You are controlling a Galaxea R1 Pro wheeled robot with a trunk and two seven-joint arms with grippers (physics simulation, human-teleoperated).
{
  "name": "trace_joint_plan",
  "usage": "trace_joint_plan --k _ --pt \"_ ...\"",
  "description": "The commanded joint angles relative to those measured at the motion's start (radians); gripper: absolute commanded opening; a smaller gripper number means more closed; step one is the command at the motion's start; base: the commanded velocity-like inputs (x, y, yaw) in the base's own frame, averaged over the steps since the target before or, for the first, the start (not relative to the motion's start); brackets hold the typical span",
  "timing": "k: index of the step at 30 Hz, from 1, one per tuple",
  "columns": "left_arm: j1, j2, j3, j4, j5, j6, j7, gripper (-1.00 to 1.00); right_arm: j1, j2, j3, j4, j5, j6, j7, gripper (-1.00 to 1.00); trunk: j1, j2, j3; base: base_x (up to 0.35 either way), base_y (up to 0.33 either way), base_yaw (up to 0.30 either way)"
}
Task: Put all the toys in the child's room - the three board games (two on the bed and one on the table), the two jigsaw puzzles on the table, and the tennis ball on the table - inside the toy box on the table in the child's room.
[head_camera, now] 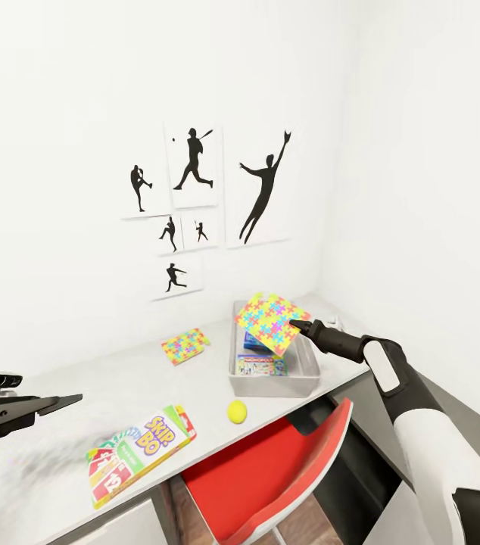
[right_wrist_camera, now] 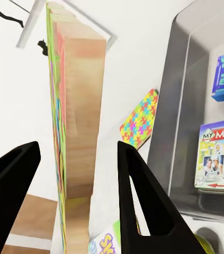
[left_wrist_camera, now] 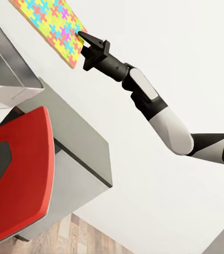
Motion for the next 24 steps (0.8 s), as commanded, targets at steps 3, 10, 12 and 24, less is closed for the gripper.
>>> trace_joint_plan --k 3,10,12,24 --pt "-0.001 0.000 0.000 0.000 0.000 0.011 -0.004 1.00 -0.001 0.001 -0.003 0.000 0.001 0.006 0.001 -1.00 0.001 -0.002 -0.002 0.008 0.022 0.000" --pt "-0.001 0.000 0.000 0.000 -0.001 0.011 -0.004 1.00 -0.001 0.000 -0.003 -0.002 0.002 0.006 0.000 -1.00 0.001 -0.002 -0.002 0.099 0.127 0.000" --pt "-0.001 0.000 0.000 0.000 -0.002 0.011 -0.004 1.00 -0.001 0.000 -0.003 -0.002 0.002 0.006 0.001 -1.00 0.001 -0.002 -0.002 0.101 0.054 0.000" --pt "-0.001 0.000 0.001 0.000 -0.001 0.011 -0.004 1.00 -0.001 0.000 -0.003 -0.002 0.000 0.006 0.001 -1.00 0.001 -0.002 -0.002 0.133 0.106 0.000"
